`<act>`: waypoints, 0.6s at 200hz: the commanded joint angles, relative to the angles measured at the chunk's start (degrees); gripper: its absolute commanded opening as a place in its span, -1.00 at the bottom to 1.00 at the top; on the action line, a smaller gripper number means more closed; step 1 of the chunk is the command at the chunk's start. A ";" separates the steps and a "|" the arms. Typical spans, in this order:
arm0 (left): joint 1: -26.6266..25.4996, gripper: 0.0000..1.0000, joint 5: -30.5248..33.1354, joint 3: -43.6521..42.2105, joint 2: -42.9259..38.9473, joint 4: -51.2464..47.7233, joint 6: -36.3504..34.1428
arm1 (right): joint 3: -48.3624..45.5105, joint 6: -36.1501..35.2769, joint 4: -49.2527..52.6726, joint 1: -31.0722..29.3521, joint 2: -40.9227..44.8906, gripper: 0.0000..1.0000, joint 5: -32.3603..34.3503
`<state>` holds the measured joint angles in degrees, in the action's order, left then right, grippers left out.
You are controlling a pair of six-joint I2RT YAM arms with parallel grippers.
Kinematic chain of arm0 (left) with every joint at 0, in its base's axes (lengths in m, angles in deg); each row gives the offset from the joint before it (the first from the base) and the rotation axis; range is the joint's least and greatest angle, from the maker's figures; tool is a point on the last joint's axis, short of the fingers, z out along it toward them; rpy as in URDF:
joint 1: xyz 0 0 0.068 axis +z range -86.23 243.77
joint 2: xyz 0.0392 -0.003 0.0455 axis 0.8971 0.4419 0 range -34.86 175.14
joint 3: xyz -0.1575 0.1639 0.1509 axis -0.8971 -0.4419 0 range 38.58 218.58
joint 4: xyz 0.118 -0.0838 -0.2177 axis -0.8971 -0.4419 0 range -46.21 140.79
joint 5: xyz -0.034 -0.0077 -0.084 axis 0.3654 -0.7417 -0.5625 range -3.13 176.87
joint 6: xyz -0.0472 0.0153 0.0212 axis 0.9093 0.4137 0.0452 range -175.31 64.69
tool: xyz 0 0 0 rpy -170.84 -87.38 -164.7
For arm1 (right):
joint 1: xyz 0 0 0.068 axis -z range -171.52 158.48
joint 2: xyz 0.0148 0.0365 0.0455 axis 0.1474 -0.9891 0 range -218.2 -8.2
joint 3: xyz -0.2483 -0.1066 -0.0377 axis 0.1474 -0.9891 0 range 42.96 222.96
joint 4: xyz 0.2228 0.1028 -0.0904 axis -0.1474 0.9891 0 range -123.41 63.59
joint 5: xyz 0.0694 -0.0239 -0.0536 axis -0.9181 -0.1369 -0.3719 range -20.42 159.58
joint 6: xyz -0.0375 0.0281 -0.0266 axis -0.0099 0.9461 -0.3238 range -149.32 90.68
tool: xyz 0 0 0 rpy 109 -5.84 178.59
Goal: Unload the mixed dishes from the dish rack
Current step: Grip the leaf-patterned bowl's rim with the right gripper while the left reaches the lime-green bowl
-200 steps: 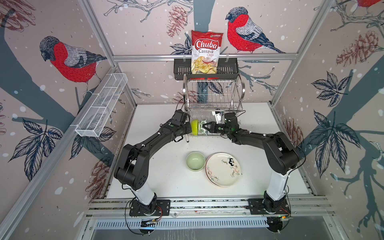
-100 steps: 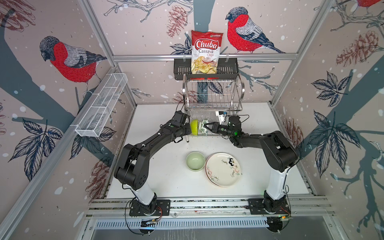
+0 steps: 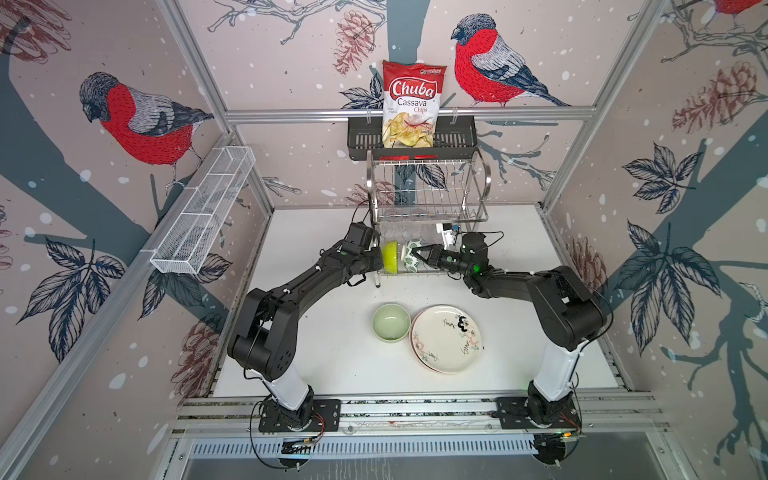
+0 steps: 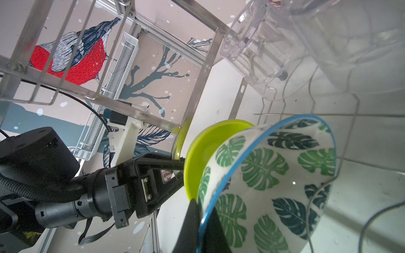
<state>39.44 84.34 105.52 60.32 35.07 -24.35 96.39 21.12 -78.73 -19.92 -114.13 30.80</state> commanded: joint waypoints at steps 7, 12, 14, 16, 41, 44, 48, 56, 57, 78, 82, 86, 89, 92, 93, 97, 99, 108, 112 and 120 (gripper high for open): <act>0.34 -0.37 1.61 -0.28 -0.38 0.69 -0.51 | -0.80 -1.04 -2.27 -0.17 2.69 -0.89 -2.04; 0.34 -0.37 1.60 -0.44 -0.38 0.70 -0.52 | -0.91 -1.17 -2.07 -0.18 2.87 -0.89 -2.08; 0.28 -0.37 1.61 -0.48 -0.42 0.72 -0.48 | -0.90 -1.20 -1.99 -0.17 2.95 -0.89 -2.04; 0.33 -0.37 1.64 -0.55 -0.36 0.81 -0.47 | -0.92 -1.26 -1.91 -0.16 3.00 -0.89 -2.07; 0.34 -0.37 1.43 -1.05 -0.65 1.17 -0.26 | -0.85 -1.22 -1.82 -0.16 2.71 -0.90 -2.01; 0.34 -0.37 1.33 -1.08 -0.62 1.16 -0.27 | -0.80 -1.14 -1.89 -0.16 2.55 -0.90 -2.06; 0.34 -0.37 1.21 -1.18 -0.68 1.14 -0.18 | -0.70 -1.09 -1.91 -0.16 2.38 -0.90 -2.14; 0.34 -0.37 1.24 -1.28 -0.69 1.31 -0.11 | -0.59 -1.02 -2.10 -0.25 1.97 -0.90 -2.16; 0.34 -0.37 1.23 -1.24 -0.74 1.27 -0.16 | -0.60 -0.99 -2.12 -0.25 1.92 -0.90 -2.12; 0.34 -0.37 1.07 -1.52 -0.81 1.27 -0.06 | -0.12 0.17 -3.64 -0.25 0.64 -0.90 -2.59; 0.34 -0.37 1.16 -1.53 -0.81 1.31 -0.03 | 0.08 0.35 -3.96 -0.27 0.35 -0.90 -2.75; 0.34 -0.37 1.12 -1.48 -0.83 1.27 -0.07 | 0.22 0.64 -4.16 -0.29 0.17 -0.90 -2.75; 0.34 -0.37 1.21 -1.46 -0.84 1.24 -0.07 | 0.33 0.74 -4.33 -0.28 0.05 -0.90 -2.82; 0.34 -0.37 1.21 -1.46 -0.81 1.20 -0.09 | 0.48 0.84 -4.41 -0.26 -0.04 -0.90 -2.87; 0.30 -0.37 1.21 -1.41 -0.80 1.26 -0.06 | 0.51 0.82 -4.46 -0.26 -0.05 -0.90 -2.87; 0.32 -0.37 1.21 -1.37 -0.77 1.18 -0.11 | 0.60 1.02 -4.74 -0.32 -0.13 -0.90 -2.84; 0.34 -0.37 1.21 -1.35 -0.84 1.17 -0.05 | 0.62 1.01 -4.85 -0.33 -0.15 -0.90 -2.82; 0.34 -0.37 1.12 -1.30 -0.92 1.19 -0.09 | 0.93 1.09 -5.01 -0.34 -0.02 -0.90 -2.86; 0.34 -0.37 1.12 -1.22 -0.87 1.20 -0.05 | 1.11 1.00 -4.95 -0.34 0.08 -0.90 -2.83; 0.34 -0.37 1.03 -1.22 -1.01 1.22 -0.04 | 1.19 0.65 -4.53 -0.34 0.48 -0.90 -2.61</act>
<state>39.48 83.67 104.18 59.75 36.55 -24.29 96.65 21.64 -78.09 -20.19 -114.20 29.16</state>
